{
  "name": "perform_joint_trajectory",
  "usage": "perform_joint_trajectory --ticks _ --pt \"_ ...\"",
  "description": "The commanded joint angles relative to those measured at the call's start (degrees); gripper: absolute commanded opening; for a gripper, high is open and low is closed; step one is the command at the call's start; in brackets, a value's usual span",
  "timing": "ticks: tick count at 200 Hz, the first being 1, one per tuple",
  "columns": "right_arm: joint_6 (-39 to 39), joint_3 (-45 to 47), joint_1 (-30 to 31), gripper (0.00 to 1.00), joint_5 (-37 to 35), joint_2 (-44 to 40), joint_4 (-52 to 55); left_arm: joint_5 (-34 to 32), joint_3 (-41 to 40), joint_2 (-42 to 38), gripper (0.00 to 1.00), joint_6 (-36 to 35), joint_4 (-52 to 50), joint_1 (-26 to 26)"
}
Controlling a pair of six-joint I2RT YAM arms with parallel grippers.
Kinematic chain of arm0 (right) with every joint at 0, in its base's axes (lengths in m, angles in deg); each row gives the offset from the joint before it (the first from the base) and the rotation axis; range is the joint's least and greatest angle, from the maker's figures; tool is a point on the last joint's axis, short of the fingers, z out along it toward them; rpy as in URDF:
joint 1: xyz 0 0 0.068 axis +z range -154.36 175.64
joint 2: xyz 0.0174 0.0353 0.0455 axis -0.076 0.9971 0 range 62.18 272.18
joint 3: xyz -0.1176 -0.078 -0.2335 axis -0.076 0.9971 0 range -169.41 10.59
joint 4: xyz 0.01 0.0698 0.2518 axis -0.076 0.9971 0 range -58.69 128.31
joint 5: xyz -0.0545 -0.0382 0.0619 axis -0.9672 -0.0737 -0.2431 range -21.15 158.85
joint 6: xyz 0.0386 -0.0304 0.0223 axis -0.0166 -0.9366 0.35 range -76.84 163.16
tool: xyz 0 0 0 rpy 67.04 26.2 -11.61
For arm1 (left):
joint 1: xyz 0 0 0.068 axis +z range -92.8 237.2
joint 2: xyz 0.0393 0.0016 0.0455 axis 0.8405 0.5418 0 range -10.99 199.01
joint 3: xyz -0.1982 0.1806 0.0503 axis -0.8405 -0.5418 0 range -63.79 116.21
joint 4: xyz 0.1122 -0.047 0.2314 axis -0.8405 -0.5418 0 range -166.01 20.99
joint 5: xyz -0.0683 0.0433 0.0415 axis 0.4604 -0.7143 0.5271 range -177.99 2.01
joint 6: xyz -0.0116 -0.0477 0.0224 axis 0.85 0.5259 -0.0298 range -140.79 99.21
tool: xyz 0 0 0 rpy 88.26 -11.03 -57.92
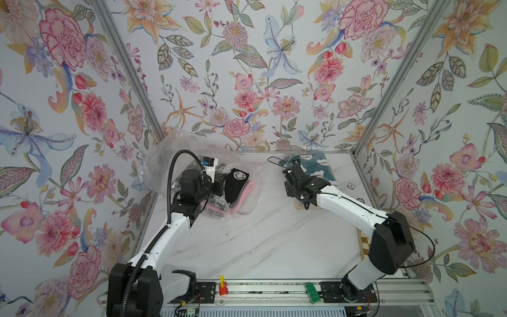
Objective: Take the blanket out of the vacuum bag
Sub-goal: Place the blanket at the center of the board.
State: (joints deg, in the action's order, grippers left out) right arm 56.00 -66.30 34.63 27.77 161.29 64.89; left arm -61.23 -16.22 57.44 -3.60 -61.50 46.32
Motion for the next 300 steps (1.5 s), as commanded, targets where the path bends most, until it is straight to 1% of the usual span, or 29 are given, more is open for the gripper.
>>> perform_joint_trajectory --ticks 1,21,50,69,91,120,152,175,241,267,276,287,300 --pt "-8.2 -3.1 2.1 0.84 -13.0 8.0 9.1 0.3 0.1 -1.6 0.02 0.0 0.7 0.5" --pt "-8.4 -4.9 2.2 0.77 -13.7 12.0 9.2 0.3 0.2 -1.4 0.02 0.0 0.7 0.5" --pt "-8.4 -5.3 1.7 0.75 -14.9 14.3 9.2 0.3 0.2 -0.8 0.02 0.0 0.6 0.5" --pt "-8.9 -5.0 1.2 0.71 -16.2 15.7 9.2 0.4 0.3 -0.6 0.02 0.0 0.6 0.5" --pt "-8.4 -4.5 0.5 0.68 -15.3 16.0 9.2 0.3 0.2 -0.6 0.02 -0.1 0.5 0.5" --pt "-7.8 -4.1 -0.2 0.67 -13.2 16.2 9.2 0.1 0.3 -0.5 0.02 -0.2 0.4 0.5" --pt "-7.2 -3.8 0.2 0.67 -11.4 16.1 9.2 0.0 0.3 -0.4 0.02 -0.2 0.5 0.6" --pt "-6.9 -3.2 0.4 0.65 -10.5 16.3 9.2 0.1 0.3 -0.4 0.02 -0.2 0.3 0.5" --pt "-6.9 -3.3 -0.5 0.64 -10.3 17.8 9.1 0.2 0.4 -0.1 0.02 -0.2 0.4 0.6" --pt "-6.9 -3.9 -0.7 0.47 -10.8 18.4 9.2 0.1 0.4 0.0 0.02 -0.2 0.3 0.5" --pt "-6.8 -4.1 -0.7 0.39 -10.6 18.0 9.2 0.2 0.4 0.0 0.02 -0.2 0.3 0.5" --pt "-6.8 -4.4 -0.8 0.34 -10.4 17.5 9.2 0.1 0.4 0.0 0.02 -0.3 0.3 0.5" --pt "-6.9 -4.8 -1.1 0.26 -9.7 16.7 9.2 0.2 0.4 0.1 0.02 -0.2 0.3 0.5"
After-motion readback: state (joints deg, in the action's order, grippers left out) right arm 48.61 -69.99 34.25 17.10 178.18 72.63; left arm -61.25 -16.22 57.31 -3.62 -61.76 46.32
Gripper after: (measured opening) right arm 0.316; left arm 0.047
